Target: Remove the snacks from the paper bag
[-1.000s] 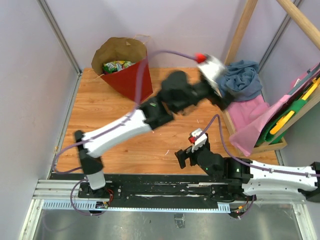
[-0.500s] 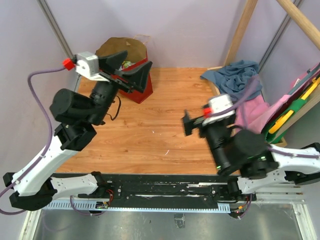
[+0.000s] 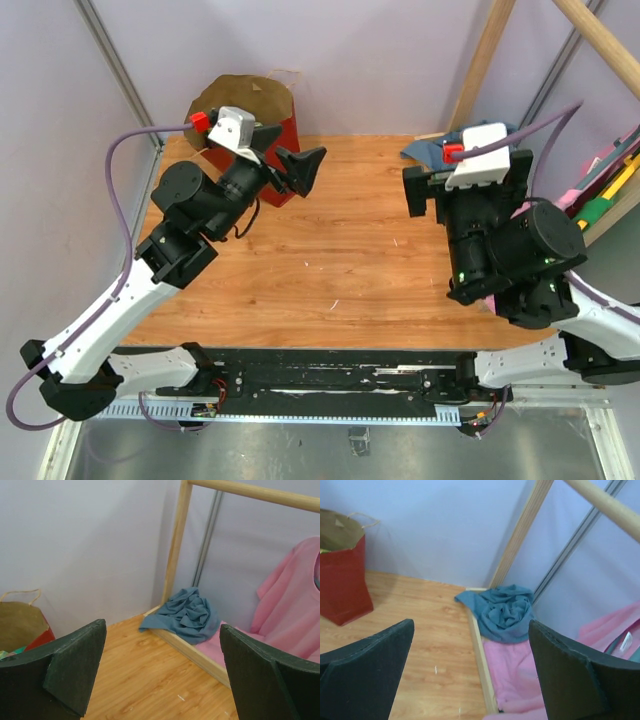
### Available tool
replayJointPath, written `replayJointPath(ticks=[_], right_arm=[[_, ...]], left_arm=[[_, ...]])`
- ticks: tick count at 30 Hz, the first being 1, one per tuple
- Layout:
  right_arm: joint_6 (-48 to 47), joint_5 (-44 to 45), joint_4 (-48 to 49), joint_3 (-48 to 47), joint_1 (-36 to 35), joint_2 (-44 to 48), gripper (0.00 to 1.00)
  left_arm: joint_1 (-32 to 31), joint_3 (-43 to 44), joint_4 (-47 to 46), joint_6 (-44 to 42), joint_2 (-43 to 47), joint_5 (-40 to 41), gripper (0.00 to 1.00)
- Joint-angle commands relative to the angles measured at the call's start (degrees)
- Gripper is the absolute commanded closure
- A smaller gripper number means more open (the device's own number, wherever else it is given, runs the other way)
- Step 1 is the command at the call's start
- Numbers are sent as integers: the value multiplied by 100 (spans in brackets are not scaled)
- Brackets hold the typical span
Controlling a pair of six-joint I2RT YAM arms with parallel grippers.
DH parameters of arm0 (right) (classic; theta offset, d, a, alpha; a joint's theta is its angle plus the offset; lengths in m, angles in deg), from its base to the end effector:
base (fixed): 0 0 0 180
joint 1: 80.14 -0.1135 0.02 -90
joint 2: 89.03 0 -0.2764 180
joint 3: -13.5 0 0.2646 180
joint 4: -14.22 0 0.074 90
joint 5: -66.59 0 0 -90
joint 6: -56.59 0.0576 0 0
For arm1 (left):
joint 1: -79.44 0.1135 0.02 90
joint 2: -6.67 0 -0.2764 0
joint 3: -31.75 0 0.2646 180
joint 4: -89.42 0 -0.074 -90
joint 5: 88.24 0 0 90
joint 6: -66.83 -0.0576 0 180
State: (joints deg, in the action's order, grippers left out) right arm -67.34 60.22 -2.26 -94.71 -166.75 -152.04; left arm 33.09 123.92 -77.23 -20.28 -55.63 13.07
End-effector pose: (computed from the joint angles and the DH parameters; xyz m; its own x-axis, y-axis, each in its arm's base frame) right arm 0.0661 0.1479 0.5862 0.0566 -0.0913 -0.9942 -0.0333 0.9951 -0.0933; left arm 0.1780 -0.1702 0.5271 0.1668 -0.2465 -0.9547 0.5889 0.8015 -0.1040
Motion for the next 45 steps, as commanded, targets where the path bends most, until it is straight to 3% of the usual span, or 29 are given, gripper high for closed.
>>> replayJointPath(ticks=[1,5,10,12,17,24,28,32,35,38,42,45], right_arm=[[-872,-1395,754,-419,916,-189,1],[662,-2577,-1816,-2420,1860,-1282,2],[1427,-3174,-2964,-4832,2826,-2263,2],[1323,-2681,-2977,-5200,2894,-2376,1],[683,-1089,-2322,-4355,2895,-1985,2],[1798,-419,-2299,-1833,2889,-25,2],[1593,-173,-2290,-1645,2858,56,1],[1575,-452,-2605,-2227,2843,-469,1],[2669,-1528,-4364,-3485,3012,-1299,1],[3777,-3886,-6218,-4760,4253,-2301,2],[4330,-6145,-6173,-4441,5908,-2551,2],[4882,-6993,-5597,-3864,6829,-2243,1]], left_arm=[[225,144,-100,275,-214,-696,0],[367,227,-68,375,-364,-970,0],[491,335,1,463,-502,-1213,0],[527,444,85,465,-597,-1298,0],[582,545,73,535,-757,-1497,0],[608,452,-45,669,-874,-2011,0],[609,522,-199,860,-1026,-2693,0],[609,623,-330,1076,-1253,-3327,0],[609,645,-326,1127,-1319,-3421,0],[609,645,-257,1064,-1283,-3447,0],[609,625,-25,906,-1175,-3391,0],[609,610,155,733,-1106,-3240,0]])
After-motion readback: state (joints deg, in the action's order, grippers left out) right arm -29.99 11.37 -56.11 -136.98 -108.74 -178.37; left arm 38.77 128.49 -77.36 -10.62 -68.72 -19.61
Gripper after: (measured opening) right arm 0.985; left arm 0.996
